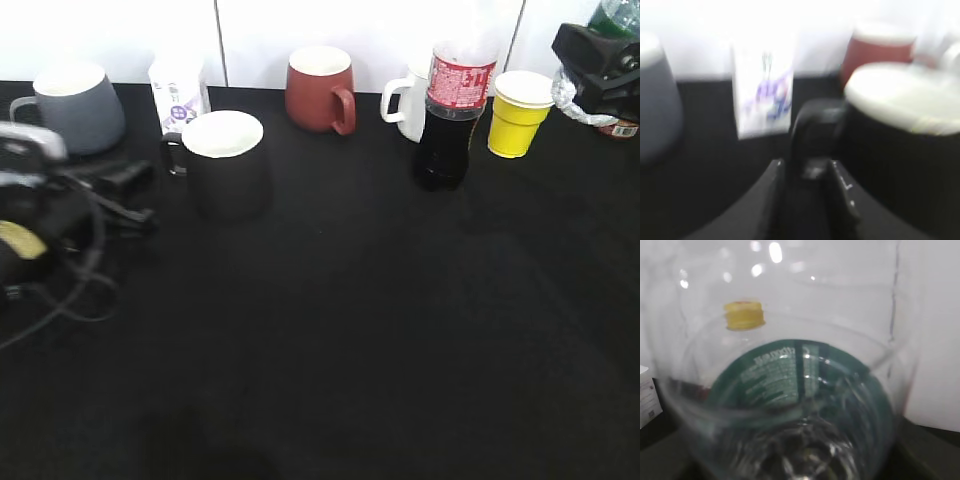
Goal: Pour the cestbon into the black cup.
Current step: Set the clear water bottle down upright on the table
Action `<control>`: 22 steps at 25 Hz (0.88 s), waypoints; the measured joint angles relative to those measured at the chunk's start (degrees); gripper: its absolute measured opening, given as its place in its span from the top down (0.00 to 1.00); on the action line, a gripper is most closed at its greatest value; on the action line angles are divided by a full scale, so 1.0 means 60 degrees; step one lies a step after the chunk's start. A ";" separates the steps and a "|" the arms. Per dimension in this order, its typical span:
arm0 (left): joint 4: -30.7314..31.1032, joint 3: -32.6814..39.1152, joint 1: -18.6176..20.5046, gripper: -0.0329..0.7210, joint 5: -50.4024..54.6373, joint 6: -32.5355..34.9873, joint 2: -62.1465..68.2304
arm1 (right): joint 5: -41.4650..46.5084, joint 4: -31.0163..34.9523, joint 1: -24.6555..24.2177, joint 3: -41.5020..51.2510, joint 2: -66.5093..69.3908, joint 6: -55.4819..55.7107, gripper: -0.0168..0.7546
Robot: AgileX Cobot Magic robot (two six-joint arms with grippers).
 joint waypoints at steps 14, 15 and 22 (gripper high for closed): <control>0.2122 0.0518 0.0000 0.64 0.0453 -0.0115 -0.4000 | -0.2245 0.1921 0.0000 0.1230 0.3961 -0.2611 0.36; 0.2210 0.0518 0.0000 0.64 0.0465 -0.0113 -0.4000 | -0.2405 0.1971 0.0000 0.1158 0.4355 -0.2678 0.36; 0.2473 0.0518 0.0000 0.64 0.0475 -0.0135 -0.4000 | -0.2635 0.2041 0.0000 0.1138 0.4551 -0.2713 0.19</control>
